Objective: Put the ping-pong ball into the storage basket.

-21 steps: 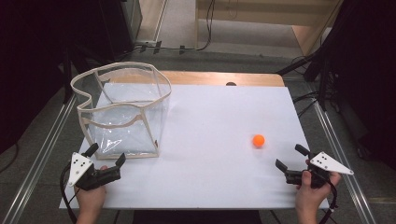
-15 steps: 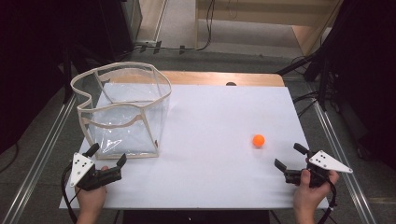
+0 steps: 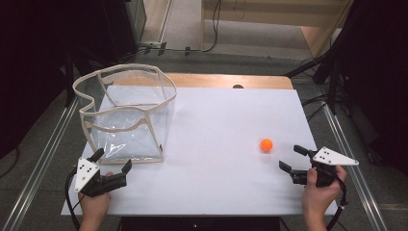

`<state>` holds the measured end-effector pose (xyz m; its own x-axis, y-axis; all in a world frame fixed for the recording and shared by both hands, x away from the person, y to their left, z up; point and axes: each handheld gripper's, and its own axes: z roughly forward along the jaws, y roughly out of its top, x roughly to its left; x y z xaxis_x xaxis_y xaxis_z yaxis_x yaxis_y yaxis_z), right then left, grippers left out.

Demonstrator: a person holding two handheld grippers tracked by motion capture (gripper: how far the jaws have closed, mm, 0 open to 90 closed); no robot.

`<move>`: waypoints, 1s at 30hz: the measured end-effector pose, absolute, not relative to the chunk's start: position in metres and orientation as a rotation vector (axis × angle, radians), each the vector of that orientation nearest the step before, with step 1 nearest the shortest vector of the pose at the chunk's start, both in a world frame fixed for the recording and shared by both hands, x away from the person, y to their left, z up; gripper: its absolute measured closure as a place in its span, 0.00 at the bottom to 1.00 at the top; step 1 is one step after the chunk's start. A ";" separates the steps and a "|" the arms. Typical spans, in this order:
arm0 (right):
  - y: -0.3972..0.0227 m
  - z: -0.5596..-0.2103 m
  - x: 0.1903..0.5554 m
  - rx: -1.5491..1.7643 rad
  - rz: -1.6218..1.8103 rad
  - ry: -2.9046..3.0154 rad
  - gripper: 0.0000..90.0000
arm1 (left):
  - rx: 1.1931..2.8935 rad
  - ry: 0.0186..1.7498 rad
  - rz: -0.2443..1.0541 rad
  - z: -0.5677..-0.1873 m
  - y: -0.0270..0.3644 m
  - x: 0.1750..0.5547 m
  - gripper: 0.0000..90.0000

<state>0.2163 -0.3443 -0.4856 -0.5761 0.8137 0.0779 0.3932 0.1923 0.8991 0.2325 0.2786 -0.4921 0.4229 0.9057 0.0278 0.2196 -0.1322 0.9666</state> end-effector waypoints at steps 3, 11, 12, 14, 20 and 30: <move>-0.343 -0.481 0.218 1.117 1.321 2.061 0.13 | 1.622 1.006 0.812 -0.492 0.278 0.233 0.00; -0.341 -0.471 0.233 1.117 1.336 2.097 0.14 | 1.634 0.986 0.819 -0.493 0.277 0.231 0.00; -0.341 -0.471 0.233 1.117 1.336 2.097 0.14 | 1.634 0.986 0.819 -0.493 0.277 0.231 0.00; -0.341 -0.468 0.236 1.125 1.335 2.103 0.14 | 1.639 0.985 0.819 -0.493 0.276 0.231 0.00; -0.338 -0.461 0.246 1.115 1.313 2.132 0.14 | 1.643 0.984 0.824 -0.493 0.276 0.231 0.00; -0.335 -0.449 0.257 1.111 1.283 2.157 0.14 | 1.657 0.981 0.828 -0.494 0.274 0.231 0.00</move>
<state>0.2568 -0.3352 -0.4494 -0.6075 0.7920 0.0603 0.4309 0.2648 0.8626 0.2306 0.2738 -0.4937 0.4370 0.8972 0.0639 0.2141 -0.1728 0.9614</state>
